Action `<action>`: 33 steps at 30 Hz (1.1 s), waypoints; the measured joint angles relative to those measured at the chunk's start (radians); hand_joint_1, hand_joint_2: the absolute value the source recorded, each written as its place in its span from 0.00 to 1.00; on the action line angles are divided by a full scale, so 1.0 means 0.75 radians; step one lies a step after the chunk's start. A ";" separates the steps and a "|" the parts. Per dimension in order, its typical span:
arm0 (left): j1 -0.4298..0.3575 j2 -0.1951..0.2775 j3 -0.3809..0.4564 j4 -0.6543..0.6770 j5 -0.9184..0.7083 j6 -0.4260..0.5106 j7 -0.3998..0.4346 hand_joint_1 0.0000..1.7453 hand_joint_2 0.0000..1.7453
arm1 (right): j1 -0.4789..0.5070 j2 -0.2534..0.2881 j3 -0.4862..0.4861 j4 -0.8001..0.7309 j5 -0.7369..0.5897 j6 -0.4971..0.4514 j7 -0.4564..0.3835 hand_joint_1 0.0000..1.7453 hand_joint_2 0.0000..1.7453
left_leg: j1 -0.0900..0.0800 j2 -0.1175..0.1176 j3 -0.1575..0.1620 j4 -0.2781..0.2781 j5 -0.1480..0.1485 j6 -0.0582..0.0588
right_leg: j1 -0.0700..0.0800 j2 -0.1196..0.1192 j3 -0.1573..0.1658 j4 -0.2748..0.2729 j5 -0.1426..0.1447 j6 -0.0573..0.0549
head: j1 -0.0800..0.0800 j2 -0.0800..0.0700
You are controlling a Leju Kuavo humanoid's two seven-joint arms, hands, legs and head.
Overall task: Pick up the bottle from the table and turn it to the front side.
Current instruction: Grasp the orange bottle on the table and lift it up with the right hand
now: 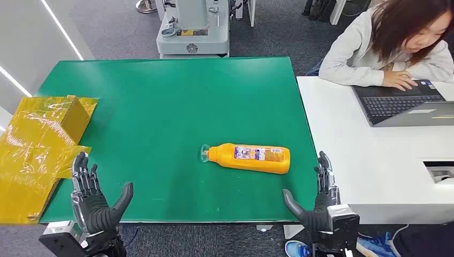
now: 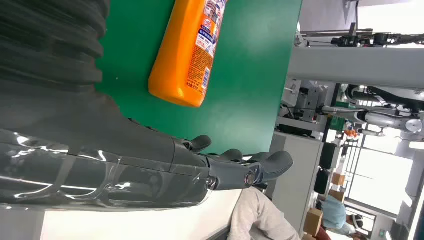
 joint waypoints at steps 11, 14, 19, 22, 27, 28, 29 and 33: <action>0.001 0.000 0.000 -0.004 0.003 0.004 -0.001 0.00 1.00 | 0.004 0.000 0.000 -0.003 0.022 0.032 0.002 0.00 1.00 | 0.000 0.000 0.000 0.000 0.000 0.000 | 0.000 0.000 0.000 0.000 0.000 0.000 | 0.000 0.000; 0.007 -0.001 0.000 -0.010 0.001 0.004 -0.004 0.00 1.00 | 0.009 0.002 0.000 -0.013 0.032 0.046 0.001 0.00 1.00 | 0.000 0.000 0.000 0.000 0.000 0.000 | 0.000 0.000 0.000 0.000 0.000 0.000 | 0.000 0.000; 0.019 -0.001 0.000 -0.024 -0.007 0.001 -0.009 0.00 1.00 | 0.017 0.006 -0.001 -0.026 0.045 0.058 0.000 0.00 1.00 | 0.000 0.000 0.000 0.000 0.000 0.000 | 0.000 0.000 0.000 0.000 0.000 0.000 | 0.000 0.000; 0.022 -0.001 0.000 -0.028 -0.013 -0.001 -0.009 0.00 1.00 | 0.021 0.011 -0.002 -0.030 0.047 0.065 -0.003 0.00 1.00 | 0.000 0.000 0.000 0.000 0.000 0.000 | 0.000 0.000 0.000 0.000 0.000 0.000 | 0.000 0.000; 0.020 0.002 0.000 -0.029 -0.020 0.003 -0.009 0.00 1.00 | 0.016 0.017 -0.008 -0.030 0.029 0.084 -0.014 0.00 1.00 | 0.000 0.000 0.000 0.000 0.000 0.000 | 0.000 0.000 0.000 0.000 0.000 0.000 | 0.000 0.000; 0.018 0.003 0.000 -0.029 -0.020 0.005 -0.009 0.00 1.00 | 0.012 0.018 -0.010 -0.030 0.027 0.090 -0.015 0.00 1.00 | 0.000 0.000 0.000 0.000 0.000 0.000 | 0.000 0.000 0.000 0.000 0.000 0.000 | 0.000 0.000; 0.017 0.005 0.000 -0.029 -0.020 0.008 -0.009 0.00 1.00 | 0.006 0.020 -0.013 -0.029 0.025 0.097 -0.015 0.00 1.00 | 0.000 0.000 0.000 0.000 0.000 0.000 | 0.000 0.000 0.000 0.000 0.000 0.000 | 0.000 0.000; 0.015 0.007 -0.004 -0.029 -0.020 0.022 -0.009 0.00 1.00 | -0.016 0.026 -0.022 -0.021 0.023 0.130 -0.016 0.00 1.00 | 0.000 0.000 0.000 0.000 0.000 0.000 | 0.000 0.000 0.000 0.000 0.000 0.000 | 0.000 0.000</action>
